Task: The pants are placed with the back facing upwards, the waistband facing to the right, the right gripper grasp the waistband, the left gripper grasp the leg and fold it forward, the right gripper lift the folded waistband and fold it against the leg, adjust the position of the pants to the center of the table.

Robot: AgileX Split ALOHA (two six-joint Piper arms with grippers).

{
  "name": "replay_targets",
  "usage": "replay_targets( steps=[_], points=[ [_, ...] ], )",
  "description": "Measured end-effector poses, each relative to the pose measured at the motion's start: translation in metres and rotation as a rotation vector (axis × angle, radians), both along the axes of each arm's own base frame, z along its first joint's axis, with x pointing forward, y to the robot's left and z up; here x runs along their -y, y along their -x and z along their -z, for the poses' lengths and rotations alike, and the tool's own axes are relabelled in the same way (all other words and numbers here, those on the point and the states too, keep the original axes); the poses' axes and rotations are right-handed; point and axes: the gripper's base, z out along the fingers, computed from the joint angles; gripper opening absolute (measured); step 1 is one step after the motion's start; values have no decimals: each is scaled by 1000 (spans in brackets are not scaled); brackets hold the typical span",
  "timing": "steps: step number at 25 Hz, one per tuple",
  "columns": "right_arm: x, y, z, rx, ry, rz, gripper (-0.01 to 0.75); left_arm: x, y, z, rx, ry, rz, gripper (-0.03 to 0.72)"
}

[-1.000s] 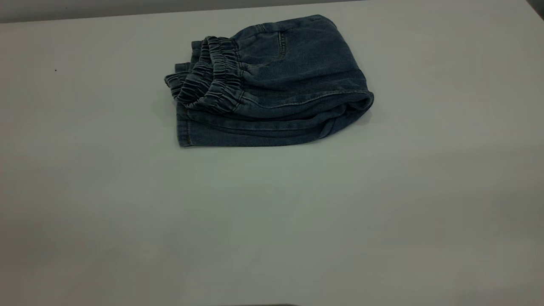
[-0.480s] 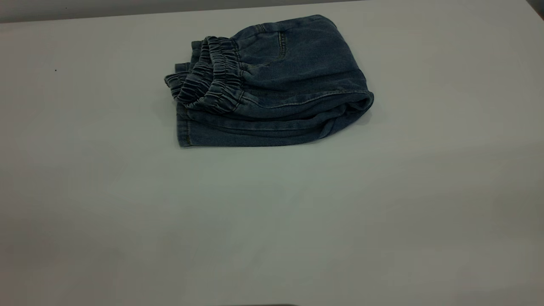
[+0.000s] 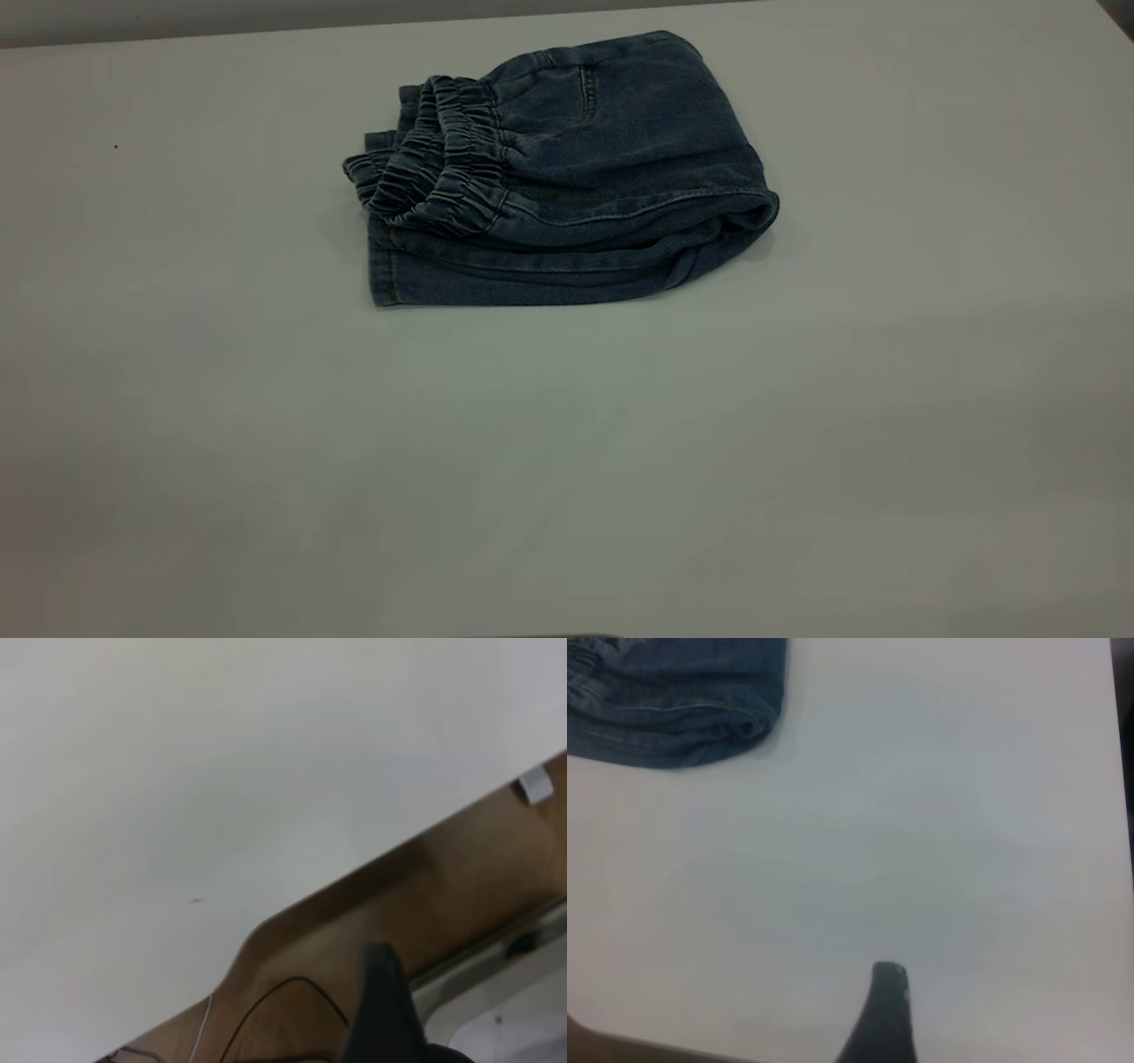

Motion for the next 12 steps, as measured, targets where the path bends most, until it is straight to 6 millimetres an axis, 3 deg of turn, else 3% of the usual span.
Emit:
replay_targets(
  steps=[7,12],
  points=[
    [0,0,0,1,0,0,586,-16,18,-4,142,45,-318,456],
    [0,0,0,5,-1,30,586,-19,38,-5,265,67,-449,456]
  ],
)
